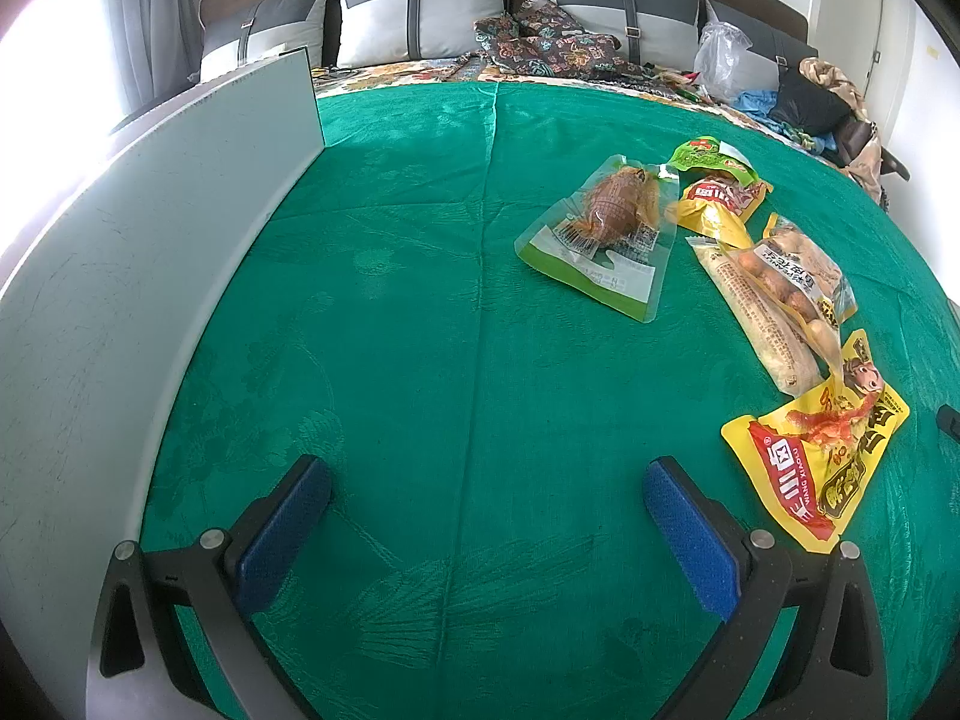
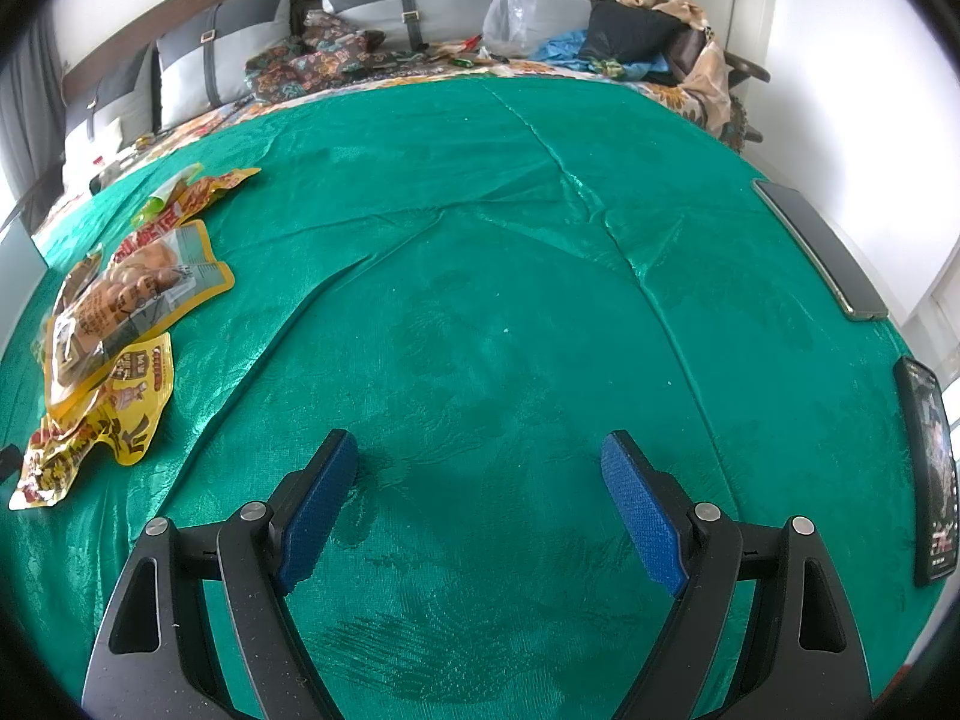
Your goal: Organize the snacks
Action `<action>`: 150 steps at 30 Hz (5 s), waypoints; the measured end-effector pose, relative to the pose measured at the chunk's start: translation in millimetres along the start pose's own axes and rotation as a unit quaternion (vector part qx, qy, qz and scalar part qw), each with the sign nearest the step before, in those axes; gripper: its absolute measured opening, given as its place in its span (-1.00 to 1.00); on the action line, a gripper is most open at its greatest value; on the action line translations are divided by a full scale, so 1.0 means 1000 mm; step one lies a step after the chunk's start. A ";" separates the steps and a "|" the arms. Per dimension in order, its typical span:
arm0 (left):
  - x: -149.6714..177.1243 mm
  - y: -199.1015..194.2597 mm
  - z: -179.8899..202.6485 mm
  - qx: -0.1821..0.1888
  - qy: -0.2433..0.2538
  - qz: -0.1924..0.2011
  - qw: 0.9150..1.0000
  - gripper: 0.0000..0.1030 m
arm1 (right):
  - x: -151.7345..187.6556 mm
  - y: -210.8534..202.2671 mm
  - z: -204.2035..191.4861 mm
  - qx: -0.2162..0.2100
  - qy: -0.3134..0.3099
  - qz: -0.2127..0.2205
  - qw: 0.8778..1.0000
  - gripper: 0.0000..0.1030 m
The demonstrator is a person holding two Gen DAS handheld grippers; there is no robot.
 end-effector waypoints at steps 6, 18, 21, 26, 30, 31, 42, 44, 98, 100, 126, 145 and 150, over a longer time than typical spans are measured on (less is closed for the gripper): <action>0.000 0.000 0.000 0.000 0.000 0.000 1.000 1.00 | 0.000 0.000 0.000 0.000 0.000 0.000 1.000 0.67; 0.000 0.000 0.000 0.000 0.000 0.000 1.000 1.00 | 0.000 0.001 0.000 0.000 0.000 0.000 1.000 0.67; 0.000 0.000 0.000 0.000 0.000 0.000 1.000 1.00 | 0.000 0.001 0.000 0.000 0.000 0.000 1.000 0.67; 0.000 0.000 0.000 0.000 0.000 0.000 1.000 1.00 | 0.000 0.001 0.000 0.000 0.000 0.000 1.000 0.67; 0.000 0.000 0.000 0.000 0.000 0.000 1.000 1.00 | 0.000 0.001 0.000 0.000 0.000 0.000 1.000 0.67; -0.001 0.000 0.000 0.000 0.000 0.000 1.000 1.00 | -0.001 0.001 0.000 0.000 0.000 0.000 1.000 0.67; -0.001 0.000 0.000 0.000 0.000 0.000 1.000 1.00 | -0.001 0.001 0.000 0.000 0.000 0.000 1.000 0.67; -0.001 0.000 0.000 0.000 0.000 0.000 1.000 1.00 | -0.001 0.001 0.000 0.000 0.000 0.000 1.000 0.67; 0.016 -0.052 0.150 0.156 0.220 -0.016 0.963 0.20 | -0.001 0.003 -0.001 -0.001 0.001 0.000 1.000 0.69; 0.029 -0.063 0.144 0.157 0.213 -0.012 0.964 0.18 | -0.001 0.003 -0.001 -0.001 0.001 0.000 1.000 0.68; 0.032 -0.023 0.012 0.009 0.020 -0.023 0.999 1.00 | -0.001 0.004 -0.002 -0.001 0.001 0.000 1.000 0.68; 0.013 -0.010 -0.009 0.012 0.024 -0.032 0.999 1.00 | -0.002 0.004 -0.001 -0.001 0.002 0.000 1.000 0.68; 0.011 -0.009 -0.020 0.009 0.013 -0.009 1.000 1.00 | -0.002 0.004 -0.002 -0.001 0.002 0.000 1.000 0.69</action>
Point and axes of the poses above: each gripper's, at about its wrist camera, not at the fingertips, and y roughly the way its jaws point, z to its right, x to its underside, the point moved 8 cm from there along y, roughly the way its jaws point, and after that the axes turned 9 degrees about -x, right-handed, at the moved point
